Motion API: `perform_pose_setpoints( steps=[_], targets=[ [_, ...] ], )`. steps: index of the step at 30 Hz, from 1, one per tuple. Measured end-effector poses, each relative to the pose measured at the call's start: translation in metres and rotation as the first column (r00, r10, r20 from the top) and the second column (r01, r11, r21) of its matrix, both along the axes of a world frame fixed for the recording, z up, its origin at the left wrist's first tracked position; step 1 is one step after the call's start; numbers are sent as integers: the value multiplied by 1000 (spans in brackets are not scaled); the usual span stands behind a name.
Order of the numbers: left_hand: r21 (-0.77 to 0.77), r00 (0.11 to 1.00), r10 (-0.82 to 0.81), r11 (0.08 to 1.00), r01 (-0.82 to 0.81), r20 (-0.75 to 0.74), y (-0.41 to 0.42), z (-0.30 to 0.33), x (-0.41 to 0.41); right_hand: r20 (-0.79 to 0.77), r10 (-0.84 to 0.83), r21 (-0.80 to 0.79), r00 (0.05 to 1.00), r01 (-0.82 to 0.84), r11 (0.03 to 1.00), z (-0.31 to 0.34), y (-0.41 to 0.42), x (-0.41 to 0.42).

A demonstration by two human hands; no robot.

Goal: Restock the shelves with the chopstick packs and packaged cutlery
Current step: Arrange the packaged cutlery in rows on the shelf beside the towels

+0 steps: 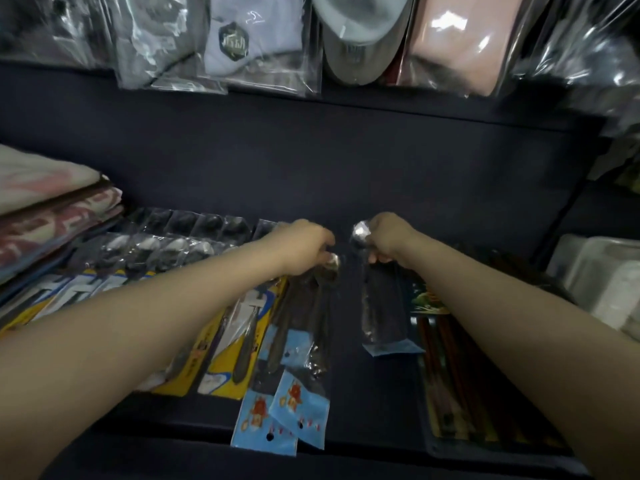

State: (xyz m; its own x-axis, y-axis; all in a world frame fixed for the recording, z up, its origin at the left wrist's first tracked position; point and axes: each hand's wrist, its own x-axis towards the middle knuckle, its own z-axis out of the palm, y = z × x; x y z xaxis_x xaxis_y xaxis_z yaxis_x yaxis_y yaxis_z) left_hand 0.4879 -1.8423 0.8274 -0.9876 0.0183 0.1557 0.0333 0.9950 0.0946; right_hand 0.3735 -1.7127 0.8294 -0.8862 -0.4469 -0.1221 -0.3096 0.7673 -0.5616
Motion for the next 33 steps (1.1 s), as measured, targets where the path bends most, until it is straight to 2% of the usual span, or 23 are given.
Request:
perform_pose_setpoints(
  steps=[2, 6, 8, 11, 14, 17, 20, 22, 25, 27, 29, 31, 33],
  targets=[
    [-11, 998, 13, 1000, -12, 64, -2, -3, -10, 49, -3, -23, 999, 5, 1000, -7, 2, -1],
    [58, 995, 2, 998, -7, 96, -4, -4, -22, 125, -40, -106, 991, 54, 993, -10, -1, -2],
    [144, 992, -13, 990, -5, 128, -6, -1, -24, 149, -69, -117, 986, 87, 989, -6, -8, -3],
    [357, 991, -59, 934, 13, 118, -15, 8, -21, 224, -92, -200, 970, 138, 970, -4, -21, -5],
    [418, 996, -34, 908, -5, 85, -27, 14, -16, 266, -92, -253, 960, 162, 954, -10, -34, -1],
    [377, 996, -9, 926, -26, 90, -31, 10, -13, 279, -80, -276, 957, 160, 948, -16, -41, 2],
    [260, 997, -29, 966, 9, 72, -25, 2, -13, 197, -29, -242, 980, 77, 967, -21, -43, 0],
    [237, 998, -58, 970, 52, 18, -24, -1, -10, 97, -56, -221, 994, 77, 972, -21, -41, 0],
    [184, 997, -74, 980, 77, -23, -36, -1, 0, -141, -72, -201, 987, 43, 979, -14, -30, 14],
    [154, 998, -68, 986, 68, -7, -46, -2, 4, -109, 29, -221, 994, -52, 974, -7, -22, 31],
    [160, 999, -51, 986, 49, 11, -49, -3, 6, -44, 117, -147, 992, -122, 982, -7, -20, 46],
    [169, 998, -46, 985, 40, 31, -45, -7, 4, -67, 125, -88, 990, -131, 988, -11, -23, 52],
    [161, 999, -40, 986, 35, 27, -39, -11, 1, -78, 117, -127, 990, -126, 984, -13, -25, 55]
  ],
)
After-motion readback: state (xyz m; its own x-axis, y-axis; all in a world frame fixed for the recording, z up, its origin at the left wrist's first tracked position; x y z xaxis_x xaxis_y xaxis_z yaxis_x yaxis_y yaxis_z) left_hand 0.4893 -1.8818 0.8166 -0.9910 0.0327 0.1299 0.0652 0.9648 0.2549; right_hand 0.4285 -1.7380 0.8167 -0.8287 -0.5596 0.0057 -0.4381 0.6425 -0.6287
